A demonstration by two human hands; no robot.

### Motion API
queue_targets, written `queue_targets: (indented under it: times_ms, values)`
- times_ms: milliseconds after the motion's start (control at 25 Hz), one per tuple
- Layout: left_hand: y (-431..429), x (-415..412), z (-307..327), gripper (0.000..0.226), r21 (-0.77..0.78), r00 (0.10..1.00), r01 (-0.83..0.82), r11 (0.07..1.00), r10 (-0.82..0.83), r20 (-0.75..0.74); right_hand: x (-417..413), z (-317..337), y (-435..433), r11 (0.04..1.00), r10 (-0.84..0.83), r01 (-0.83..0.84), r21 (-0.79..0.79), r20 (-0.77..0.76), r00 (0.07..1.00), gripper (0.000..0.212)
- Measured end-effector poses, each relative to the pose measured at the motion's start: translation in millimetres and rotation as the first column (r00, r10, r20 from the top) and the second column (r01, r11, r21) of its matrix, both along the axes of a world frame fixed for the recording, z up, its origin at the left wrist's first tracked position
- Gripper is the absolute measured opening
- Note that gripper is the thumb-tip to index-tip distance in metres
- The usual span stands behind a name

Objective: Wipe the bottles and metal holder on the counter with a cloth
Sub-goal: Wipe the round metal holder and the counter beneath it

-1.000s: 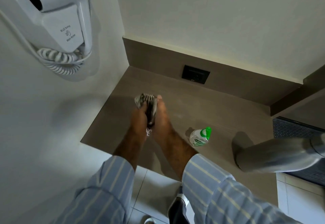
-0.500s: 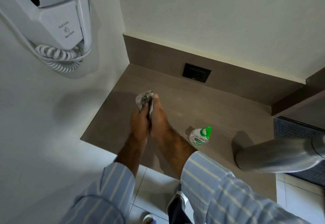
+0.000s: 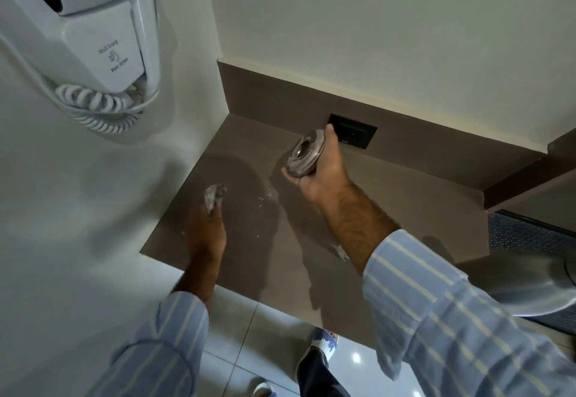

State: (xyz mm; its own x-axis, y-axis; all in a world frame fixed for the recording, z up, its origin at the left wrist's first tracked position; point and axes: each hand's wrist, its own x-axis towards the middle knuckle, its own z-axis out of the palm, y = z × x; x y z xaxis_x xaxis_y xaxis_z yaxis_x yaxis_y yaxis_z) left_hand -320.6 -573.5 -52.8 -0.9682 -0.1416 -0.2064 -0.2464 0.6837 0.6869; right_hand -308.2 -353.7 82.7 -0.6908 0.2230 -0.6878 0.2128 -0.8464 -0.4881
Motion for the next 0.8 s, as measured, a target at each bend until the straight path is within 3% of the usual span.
queue_targets:
  times_ms: [80, 120, 280, 400, 480, 520, 720, 800]
  values:
    - [8, -1, -28, 0.046, -0.39, 0.983, 0.184, 0.902, -0.173, 0.063, -1, 9, 17, 1.0, -0.022, 0.021, -0.007, -0.038, 0.999, 0.082]
    - [18, -6, -36, 0.049, -0.464, 0.973, 0.227, 0.856, -0.223, 0.064, -2, 12, 26, 0.999, -0.036, 0.035, -0.006, -0.045, 0.998, 0.081]
    - [73, -62, -40, 0.058, -0.439, 0.9, 0.433, 0.788, -0.403, 0.164, -4, 9, 50, 0.999, -0.042, 0.042, -0.019, -0.045, 0.998, 0.081]
    - [102, -76, -52, 0.057, -0.475, 0.726, 0.641, 0.604, -0.677, 0.118, -2, 2, 58, 0.999, -0.032, 0.031, -0.034, -0.053, 0.998, 0.082]
    - [94, -47, -61, 0.059, -0.514, 0.549, 0.739, 0.436, -0.832, 0.083, 2, 2, 59, 0.999, -0.028, 0.025, -0.043, -0.065, 0.998, 0.081]
    - [80, -25, -63, 0.06, -0.517, 0.492, 0.757, 0.399, -0.869, 0.049, 6, 3, 58, 0.999, -0.033, 0.03, -0.043, -0.065, 0.997, 0.082]
    - [-14, 90, -56, 0.063, -0.494, 0.332, 0.814, 0.307, -0.943, -0.04, 21, 19, 59, 0.996, -0.091, 0.088, -0.03, -0.088, 0.992, 0.084]
    - [-44, 140, -50, 0.058, -0.39, 0.284, 0.873, 0.293, -0.955, -0.08, 25, 25, 59, 0.995, -0.096, 0.094, -0.029, -0.097, 0.991, 0.085]
